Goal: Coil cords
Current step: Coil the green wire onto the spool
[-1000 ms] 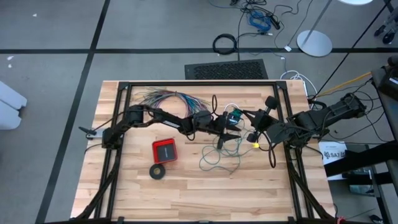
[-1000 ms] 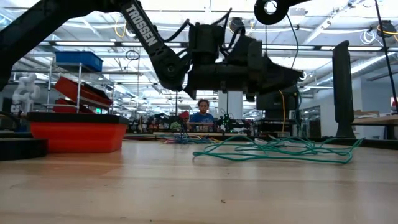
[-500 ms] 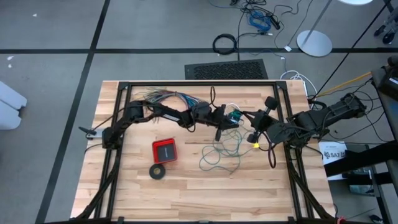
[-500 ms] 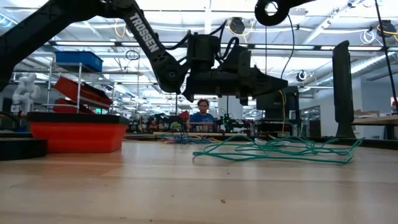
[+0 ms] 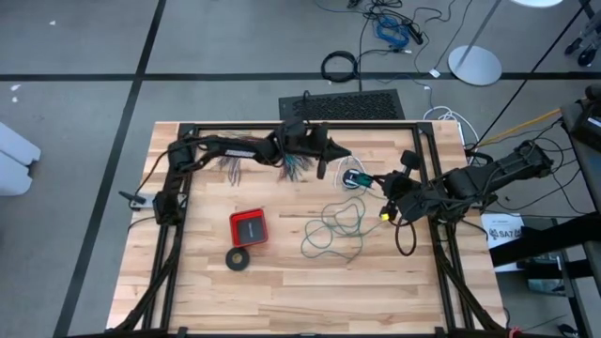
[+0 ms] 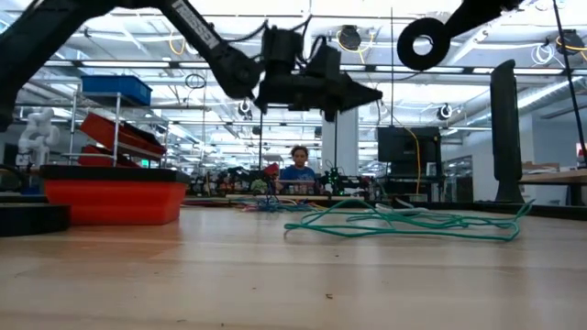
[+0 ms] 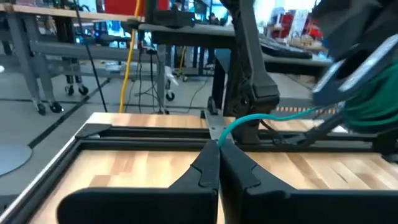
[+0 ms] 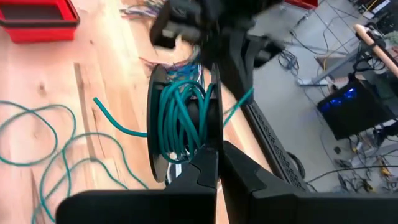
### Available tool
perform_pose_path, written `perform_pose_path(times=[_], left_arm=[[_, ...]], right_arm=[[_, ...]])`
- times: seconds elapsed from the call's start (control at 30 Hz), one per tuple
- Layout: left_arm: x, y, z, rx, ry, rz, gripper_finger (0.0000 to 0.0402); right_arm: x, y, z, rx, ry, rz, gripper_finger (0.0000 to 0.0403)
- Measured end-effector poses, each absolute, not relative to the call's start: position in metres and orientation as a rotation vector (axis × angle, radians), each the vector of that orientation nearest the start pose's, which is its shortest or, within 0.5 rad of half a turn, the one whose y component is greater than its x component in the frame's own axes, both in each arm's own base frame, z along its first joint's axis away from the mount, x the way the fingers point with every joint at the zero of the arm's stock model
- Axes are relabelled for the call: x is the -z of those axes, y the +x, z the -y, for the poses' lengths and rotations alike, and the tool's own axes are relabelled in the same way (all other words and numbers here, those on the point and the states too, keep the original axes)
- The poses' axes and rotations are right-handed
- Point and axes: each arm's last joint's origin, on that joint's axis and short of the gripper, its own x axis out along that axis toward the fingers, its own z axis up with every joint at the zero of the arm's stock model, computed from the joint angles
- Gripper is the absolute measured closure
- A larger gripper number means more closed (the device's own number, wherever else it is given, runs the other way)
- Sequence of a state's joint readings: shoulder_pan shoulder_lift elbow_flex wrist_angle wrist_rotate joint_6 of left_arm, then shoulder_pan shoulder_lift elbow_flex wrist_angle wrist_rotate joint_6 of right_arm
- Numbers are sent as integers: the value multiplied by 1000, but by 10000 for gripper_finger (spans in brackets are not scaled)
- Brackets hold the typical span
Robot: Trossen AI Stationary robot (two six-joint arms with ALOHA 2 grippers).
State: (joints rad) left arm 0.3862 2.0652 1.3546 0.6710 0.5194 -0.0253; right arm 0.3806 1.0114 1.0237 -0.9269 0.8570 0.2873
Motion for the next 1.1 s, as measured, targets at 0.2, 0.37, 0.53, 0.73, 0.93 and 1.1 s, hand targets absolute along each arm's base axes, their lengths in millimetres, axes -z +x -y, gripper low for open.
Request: perform_pose_path(times=[0.2, 0.37, 0.53, 0.73, 0.93, 1.1], left_arm=[[-248, 422, -158, 115, 11, -54, 401], [-260, 419, -151, 119, 14, -60, 401], [-265, 424, -136, 144, 4, -83, 401], [-269, 432, -119, 162, 13, -113, 401], [-274, 437, -106, 156, 27, -97, 401], [-280, 439, -99, 162, 48, -48, 401]], right_arm=[[-315, 171, -41, 578, -292, -750, 403], [-305, 178, -36, 628, -321, -826, 403], [-296, 190, -32, 716, -390, -866, 403], [-287, 203, -26, 890, -468, -829, 403], [-287, 207, -24, 1029, -467, -712, 403], [-287, 210, -25, 1056, -453, -665, 403]])
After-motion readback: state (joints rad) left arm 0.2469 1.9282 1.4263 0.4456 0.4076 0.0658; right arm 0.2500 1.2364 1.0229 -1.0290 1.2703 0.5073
